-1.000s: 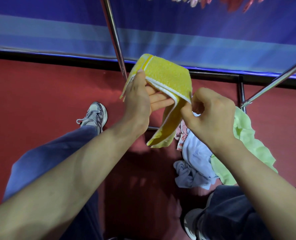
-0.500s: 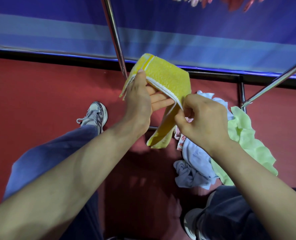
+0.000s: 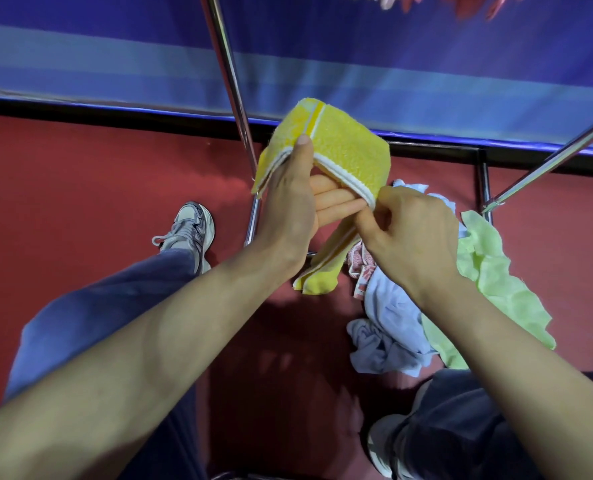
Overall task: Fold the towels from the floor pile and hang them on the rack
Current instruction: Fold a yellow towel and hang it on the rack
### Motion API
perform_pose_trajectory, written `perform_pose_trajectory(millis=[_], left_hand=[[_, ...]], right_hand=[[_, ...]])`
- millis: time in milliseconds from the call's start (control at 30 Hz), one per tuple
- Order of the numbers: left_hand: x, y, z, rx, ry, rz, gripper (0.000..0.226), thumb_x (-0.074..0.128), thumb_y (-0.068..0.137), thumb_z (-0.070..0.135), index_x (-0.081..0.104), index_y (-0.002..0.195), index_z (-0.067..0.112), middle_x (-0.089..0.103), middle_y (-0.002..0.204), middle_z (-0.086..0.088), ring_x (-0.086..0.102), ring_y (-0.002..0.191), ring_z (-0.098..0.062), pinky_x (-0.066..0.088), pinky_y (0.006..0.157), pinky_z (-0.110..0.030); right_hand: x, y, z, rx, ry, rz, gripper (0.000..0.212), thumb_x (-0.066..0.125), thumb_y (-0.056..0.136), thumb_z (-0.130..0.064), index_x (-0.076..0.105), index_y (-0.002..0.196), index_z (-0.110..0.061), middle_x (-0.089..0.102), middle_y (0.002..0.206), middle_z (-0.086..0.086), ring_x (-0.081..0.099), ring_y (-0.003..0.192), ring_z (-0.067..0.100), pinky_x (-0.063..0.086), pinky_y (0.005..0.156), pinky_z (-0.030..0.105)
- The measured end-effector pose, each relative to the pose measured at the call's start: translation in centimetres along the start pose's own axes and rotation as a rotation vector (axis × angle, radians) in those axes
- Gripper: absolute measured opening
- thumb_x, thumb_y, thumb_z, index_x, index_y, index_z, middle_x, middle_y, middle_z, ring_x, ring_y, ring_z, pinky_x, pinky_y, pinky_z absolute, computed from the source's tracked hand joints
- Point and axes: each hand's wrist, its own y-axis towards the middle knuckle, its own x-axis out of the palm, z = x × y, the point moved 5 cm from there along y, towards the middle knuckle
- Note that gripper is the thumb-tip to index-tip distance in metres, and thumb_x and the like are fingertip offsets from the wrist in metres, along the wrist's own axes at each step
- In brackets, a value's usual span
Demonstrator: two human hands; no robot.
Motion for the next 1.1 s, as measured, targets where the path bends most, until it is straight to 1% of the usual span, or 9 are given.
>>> perform_pose_trajectory(millis=[100, 200, 300, 400, 500, 667, 867, 1000, 1100], left_hand=[[-0.2, 0.0, 0.4, 0.033, 0.026, 0.002, 0.047, 0.032, 0.109, 0.044, 0.064, 0.105, 0.009, 0.074, 0.099, -0.023, 0.075, 0.089, -0.034, 0.062, 0.077, -0.043], [-0.5, 0.0, 0.9, 0.069, 0.038, 0.041, 0.045, 0.032, 0.109, 0.042, 0.063, 0.108, 0.009, 0.076, 0.094, -0.020, 0.076, 0.085, -0.033, 0.062, 0.069, -0.039], [-0.7, -0.1, 1.2, 0.089, 0.058, 0.074, 0.043, 0.032, 0.109, 0.040, 0.063, 0.097, 0.013, 0.077, 0.080, -0.013, 0.076, 0.077, -0.030, 0.061, 0.062, -0.037], [-0.8, -0.2, 1.4, 0.125, 0.100, 0.088, 0.043, 0.031, 0.110, 0.040, 0.062, 0.093, 0.015, 0.076, 0.073, -0.010, 0.076, 0.069, -0.028, 0.060, 0.056, -0.035], [-0.7, -0.2, 1.6, 0.150, 0.133, 0.082, 0.044, 0.030, 0.110, 0.040, 0.060, 0.092, 0.013, 0.074, 0.071, -0.012, 0.074, 0.064, -0.029, 0.060, 0.055, -0.035], [-0.4, -0.4, 1.7, 0.160, 0.154, 0.067, 0.042, 0.027, 0.110, 0.040, 0.055, 0.091, 0.014, 0.071, 0.062, -0.011, 0.073, 0.059, -0.027, 0.060, 0.054, -0.035], [-0.4, -0.4, 1.7, 0.162, 0.168, 0.057, 0.044, 0.026, 0.110, 0.040, 0.054, 0.090, 0.011, 0.070, 0.059, -0.011, 0.072, 0.055, -0.026, 0.060, 0.052, -0.033], [-0.3, -0.4, 1.7, 0.156, 0.167, 0.053, 0.045, 0.026, 0.110, 0.040, 0.054, 0.091, 0.011, 0.070, 0.060, -0.011, 0.072, 0.056, -0.026, 0.058, 0.050, -0.031], [-0.2, -0.5, 1.7, 0.146, 0.164, 0.046, 0.045, 0.026, 0.110, 0.040, 0.054, 0.090, 0.010, 0.069, 0.059, -0.012, 0.072, 0.055, -0.026, 0.058, 0.050, -0.031]], right_hand=[[-0.2, 0.2, -0.1, -0.032, 0.008, -0.006, 0.030, 0.049, 0.079, -0.034, 0.036, 0.059, -0.017, 0.031, 0.053, -0.006, 0.039, 0.054, 0.028, 0.029, 0.052, 0.033], [-0.2, 0.1, -0.5, -0.116, 0.043, -0.018, 0.030, 0.052, 0.082, -0.030, 0.035, 0.060, -0.019, 0.036, 0.056, -0.006, 0.042, 0.053, 0.028, 0.034, 0.050, 0.035], [-0.3, 0.1, -0.8, -0.178, 0.059, -0.010, 0.030, 0.052, 0.084, -0.031, 0.037, 0.060, -0.019, 0.043, 0.057, -0.004, 0.046, 0.053, 0.028, 0.040, 0.049, 0.040], [-0.6, 0.2, -0.8, -0.192, 0.055, 0.020, 0.028, 0.049, 0.081, -0.034, 0.038, 0.059, -0.020, 0.041, 0.057, -0.006, 0.040, 0.052, 0.023, 0.039, 0.048, 0.037], [-1.1, 0.5, -0.5, -0.154, 0.030, 0.051, 0.028, 0.052, 0.079, -0.034, 0.039, 0.059, -0.020, 0.040, 0.057, -0.005, 0.037, 0.052, 0.021, 0.034, 0.048, 0.033], [-1.4, 0.5, -0.5, -0.115, -0.004, 0.097, 0.027, 0.056, 0.076, -0.030, 0.044, 0.058, -0.016, 0.047, 0.057, -0.001, 0.043, 0.052, 0.027, 0.039, 0.047, 0.034], [-1.4, 0.4, -0.5, -0.119, -0.017, 0.116, 0.027, 0.056, 0.077, -0.029, 0.041, 0.059, -0.018, 0.044, 0.058, -0.002, 0.042, 0.052, 0.027, 0.038, 0.046, 0.034], [-1.5, 0.4, -0.5, -0.109, -0.012, 0.114, 0.028, 0.056, 0.079, -0.029, 0.043, 0.059, -0.015, 0.047, 0.058, 0.001, 0.044, 0.053, 0.029, 0.039, 0.047, 0.036], [-1.6, 0.3, -0.6, -0.112, -0.011, 0.117, 0.028, 0.054, 0.080, -0.028, 0.041, 0.059, -0.015, 0.045, 0.057, 0.000, 0.041, 0.052, 0.028, 0.037, 0.046, 0.035]])
